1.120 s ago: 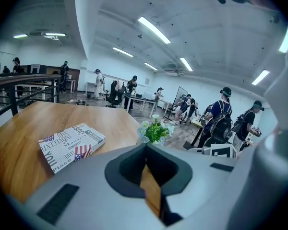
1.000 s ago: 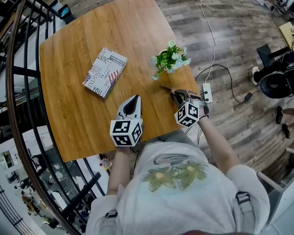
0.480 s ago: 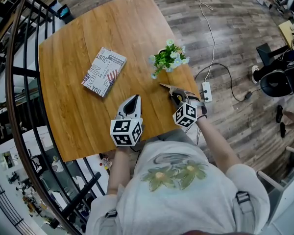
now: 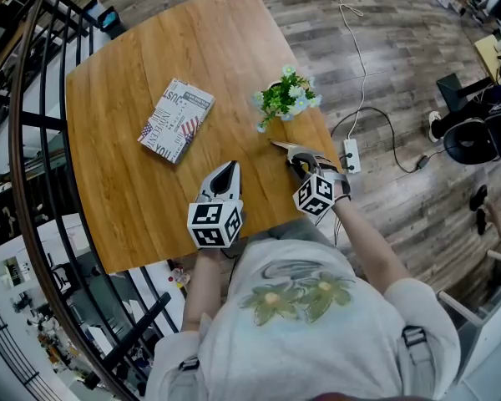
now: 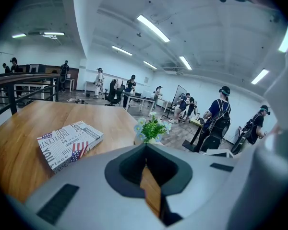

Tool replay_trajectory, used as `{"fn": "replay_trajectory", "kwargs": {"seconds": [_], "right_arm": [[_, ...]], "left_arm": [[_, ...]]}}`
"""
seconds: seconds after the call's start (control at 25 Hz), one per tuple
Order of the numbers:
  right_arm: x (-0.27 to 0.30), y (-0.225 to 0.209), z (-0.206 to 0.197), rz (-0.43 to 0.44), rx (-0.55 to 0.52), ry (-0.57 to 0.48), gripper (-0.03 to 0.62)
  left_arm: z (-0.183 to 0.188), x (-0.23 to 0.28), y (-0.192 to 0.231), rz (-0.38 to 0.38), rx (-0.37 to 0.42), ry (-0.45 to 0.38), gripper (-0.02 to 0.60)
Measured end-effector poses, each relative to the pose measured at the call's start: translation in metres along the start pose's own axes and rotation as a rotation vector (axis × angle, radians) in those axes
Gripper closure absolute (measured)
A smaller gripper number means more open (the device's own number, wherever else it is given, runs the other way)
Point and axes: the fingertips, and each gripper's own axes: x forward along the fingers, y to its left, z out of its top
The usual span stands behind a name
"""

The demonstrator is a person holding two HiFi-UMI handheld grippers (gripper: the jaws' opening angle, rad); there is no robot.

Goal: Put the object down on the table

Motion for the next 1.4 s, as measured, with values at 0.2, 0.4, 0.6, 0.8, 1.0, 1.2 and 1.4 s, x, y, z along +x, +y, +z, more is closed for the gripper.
{"fn": "replay_trajectory", "kwargs": {"seconds": [0.2,0.4,0.6,0.8,1.0,1.2,1.4], "right_arm": [[-0.001,0.002,0.001,0.034,0.050,-0.003,0.493],[-0.004,0.006,0.003,0.090,0.089,0.009,0.442],[-0.010,0.002,0.005,0.083,0.155,-0.005,0.442],[-0.031,-0.008,0.022,0.057,0.251,-0.099,0.445],[-0.060,-0.024,0.042,0.016,0.327,-0.196,0.461],[-0.097,-0.045,0.066,-0.026,0.421,-0.321,0.499],[-0.130,-0.060,0.085,-0.073,0.481,-0.433,0.539]], "left_arm": [[0.002,-0.002,-0.004,-0.002,0.004,-0.002,0.566],[0.003,-0.005,-0.009,-0.005,0.011,-0.006,0.566],[0.002,-0.005,-0.012,-0.008,0.014,-0.013,0.566],[0.000,-0.009,-0.015,-0.011,0.021,-0.015,0.566],[0.001,-0.010,-0.023,-0.027,0.033,-0.024,0.566],[0.011,-0.011,-0.032,-0.042,0.045,-0.040,0.566],[0.019,-0.014,-0.040,-0.057,0.061,-0.061,0.566]]}}
